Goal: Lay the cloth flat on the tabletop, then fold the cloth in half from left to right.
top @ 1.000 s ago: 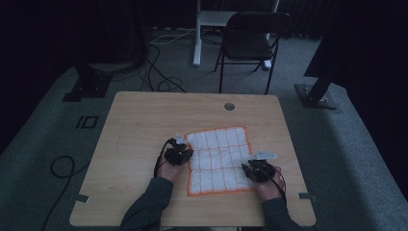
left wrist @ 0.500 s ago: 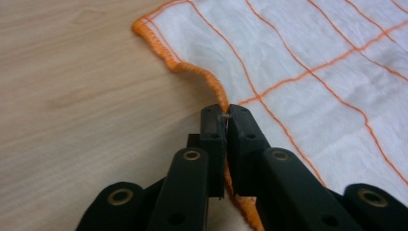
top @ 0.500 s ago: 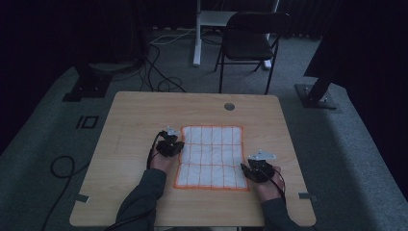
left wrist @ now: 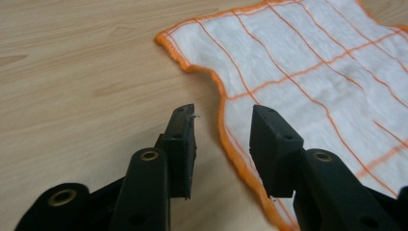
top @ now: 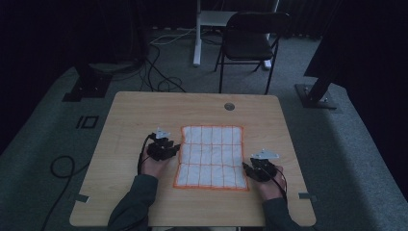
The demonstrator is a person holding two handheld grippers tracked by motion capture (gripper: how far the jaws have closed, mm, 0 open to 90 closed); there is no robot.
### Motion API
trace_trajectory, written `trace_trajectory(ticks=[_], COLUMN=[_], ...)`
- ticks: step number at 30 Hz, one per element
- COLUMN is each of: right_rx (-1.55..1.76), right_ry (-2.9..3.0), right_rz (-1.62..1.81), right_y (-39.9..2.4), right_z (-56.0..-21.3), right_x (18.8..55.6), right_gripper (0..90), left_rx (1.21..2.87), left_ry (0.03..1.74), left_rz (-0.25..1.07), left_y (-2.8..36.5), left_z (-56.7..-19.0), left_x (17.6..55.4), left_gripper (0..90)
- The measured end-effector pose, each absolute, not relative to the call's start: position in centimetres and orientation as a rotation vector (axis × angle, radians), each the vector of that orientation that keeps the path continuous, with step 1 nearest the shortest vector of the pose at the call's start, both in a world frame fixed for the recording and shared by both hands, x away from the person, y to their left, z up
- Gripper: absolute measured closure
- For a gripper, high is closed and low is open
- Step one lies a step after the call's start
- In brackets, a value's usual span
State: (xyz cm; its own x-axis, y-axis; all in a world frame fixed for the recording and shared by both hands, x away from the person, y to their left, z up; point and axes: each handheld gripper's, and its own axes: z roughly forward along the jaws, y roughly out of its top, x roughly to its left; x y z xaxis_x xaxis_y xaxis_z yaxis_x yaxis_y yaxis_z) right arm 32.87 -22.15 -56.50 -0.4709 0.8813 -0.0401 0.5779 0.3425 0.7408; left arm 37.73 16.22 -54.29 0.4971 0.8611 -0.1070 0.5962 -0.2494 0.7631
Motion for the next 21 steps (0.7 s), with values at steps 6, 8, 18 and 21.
trace_trajectory(ticks=[6,8,18,21], right_rx=[1.284,1.282,1.277,1.281], right_ry=[2.169,2.169,2.170,2.165], right_rz=[0.933,0.934,0.942,0.942], right_y=[-22.4,-22.3,-22.4,-22.5], right_z=[-56.5,-56.5,-56.5,-56.5], right_x=[32.8,32.9,32.9,32.9], right_gripper=[56.6,56.6,56.3,56.2], left_rx=[1.951,1.943,1.940,1.936], left_ry=[1.191,1.197,1.180,1.174], left_rz=[0.433,0.426,0.414,0.406], left_y=[16.9,17.0,16.4,16.1], left_z=[-54.5,-54.6,-54.7,-54.6], left_x=[35.5,35.2,33.9,33.8], left_gripper=[60.4,60.4,58.7,58.4])
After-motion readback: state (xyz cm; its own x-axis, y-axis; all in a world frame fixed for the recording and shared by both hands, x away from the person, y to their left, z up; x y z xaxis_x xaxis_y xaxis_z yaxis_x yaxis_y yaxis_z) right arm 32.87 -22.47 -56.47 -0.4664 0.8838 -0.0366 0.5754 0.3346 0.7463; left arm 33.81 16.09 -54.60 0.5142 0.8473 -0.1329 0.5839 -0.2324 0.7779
